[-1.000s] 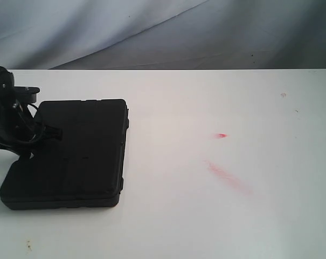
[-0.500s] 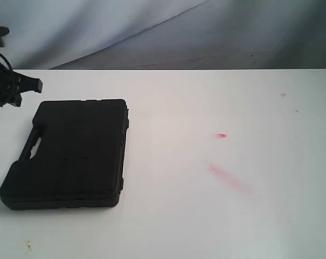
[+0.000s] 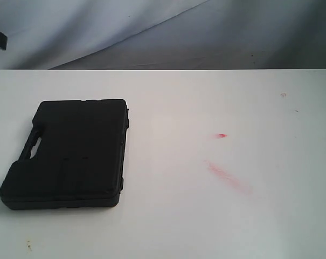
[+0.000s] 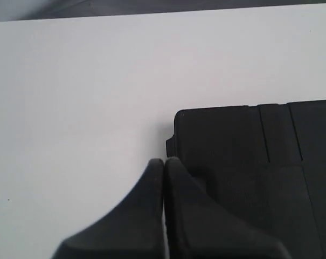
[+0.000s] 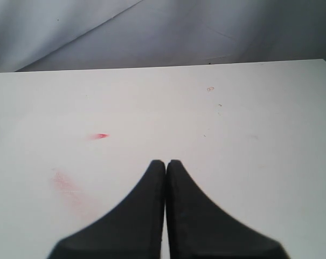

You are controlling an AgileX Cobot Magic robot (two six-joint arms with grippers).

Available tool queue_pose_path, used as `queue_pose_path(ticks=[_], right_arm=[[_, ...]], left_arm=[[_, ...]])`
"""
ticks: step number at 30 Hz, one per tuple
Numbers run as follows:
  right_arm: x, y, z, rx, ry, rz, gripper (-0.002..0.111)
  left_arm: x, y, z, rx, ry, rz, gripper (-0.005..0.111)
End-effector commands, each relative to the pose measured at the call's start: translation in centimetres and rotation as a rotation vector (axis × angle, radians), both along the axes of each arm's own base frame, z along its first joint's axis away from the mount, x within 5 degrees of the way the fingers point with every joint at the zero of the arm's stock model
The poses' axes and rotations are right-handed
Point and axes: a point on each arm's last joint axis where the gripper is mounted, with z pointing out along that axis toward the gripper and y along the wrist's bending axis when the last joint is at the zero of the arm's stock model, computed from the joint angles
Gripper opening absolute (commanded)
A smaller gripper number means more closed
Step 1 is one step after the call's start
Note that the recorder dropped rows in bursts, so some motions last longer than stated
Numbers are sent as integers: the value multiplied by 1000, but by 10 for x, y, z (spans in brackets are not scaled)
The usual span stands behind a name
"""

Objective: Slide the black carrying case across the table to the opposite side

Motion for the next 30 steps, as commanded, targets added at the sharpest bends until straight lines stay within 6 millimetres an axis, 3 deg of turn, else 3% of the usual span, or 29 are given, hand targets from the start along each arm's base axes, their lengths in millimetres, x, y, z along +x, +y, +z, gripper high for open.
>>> queue_pose_path(ticks=[1,11,16,20,25,30], right_arm=[[0,0,0,7,-4,-4,0],[0,0,0,7,-4,-4,0],[0,0,0,7,-4,-4,0],[0,0,0,7,-4,-4,0],[0,0,0,7,-4,-4,0],[0,0,0,7,-4,-4,0]], left_arm=[[-2,-1,7,-1,-35,-12,0],[-3,-2,8,-4,-39,-12,0],[-13,-3,17,-40,-121,-21,0],[-35,-2,27,-44,-289,-51,0],[-85,0,34,-3,-565,-146,0],[-129,4,30,51,-668,-186,0]])
